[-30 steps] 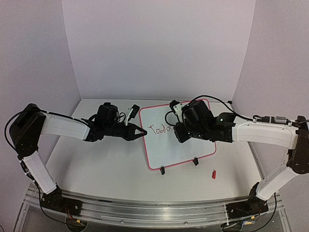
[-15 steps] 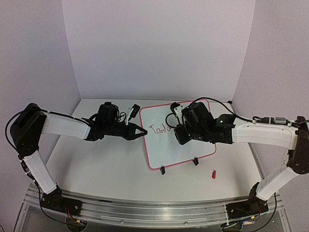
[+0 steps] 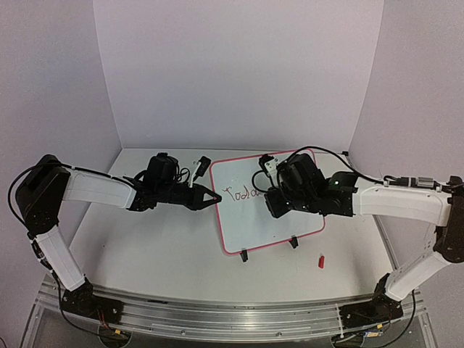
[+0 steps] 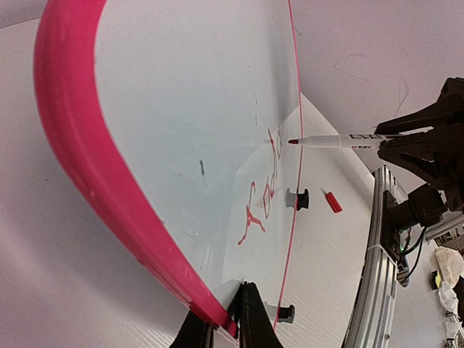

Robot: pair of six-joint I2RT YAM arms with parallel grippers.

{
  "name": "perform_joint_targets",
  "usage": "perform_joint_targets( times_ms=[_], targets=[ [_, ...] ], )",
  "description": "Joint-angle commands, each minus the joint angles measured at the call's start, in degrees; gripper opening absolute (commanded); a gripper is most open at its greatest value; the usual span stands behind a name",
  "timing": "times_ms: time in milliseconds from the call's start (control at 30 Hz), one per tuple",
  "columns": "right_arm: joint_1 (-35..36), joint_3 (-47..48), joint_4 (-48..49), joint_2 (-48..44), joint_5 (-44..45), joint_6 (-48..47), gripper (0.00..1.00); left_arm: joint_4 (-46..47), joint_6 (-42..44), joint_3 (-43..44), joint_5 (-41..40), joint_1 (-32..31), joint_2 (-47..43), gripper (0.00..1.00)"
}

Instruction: Write a sentence on the whiteboard

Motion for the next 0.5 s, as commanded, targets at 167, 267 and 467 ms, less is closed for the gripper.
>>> perform_joint_targets(
  times_ms=[167,267,467],
  targets=[
    [-0.2,1.5,3.5,-3.1,0.0,-0.5,0.00,-10.1,10.0,-1.3,-17.0,1.1,4.6,0.00],
    [-0.2,2.0,3.6,-1.7,0.9,-1.1,0.00,-10.1,10.1,-1.0,-16.9,1.1,4.6,0.00],
    [-0.2,2.8,3.6,0.3,1.7,-1.7,0.00,-10.3,10.1,-0.9,-17.0,1.2,4.9,0.00]
  ],
)
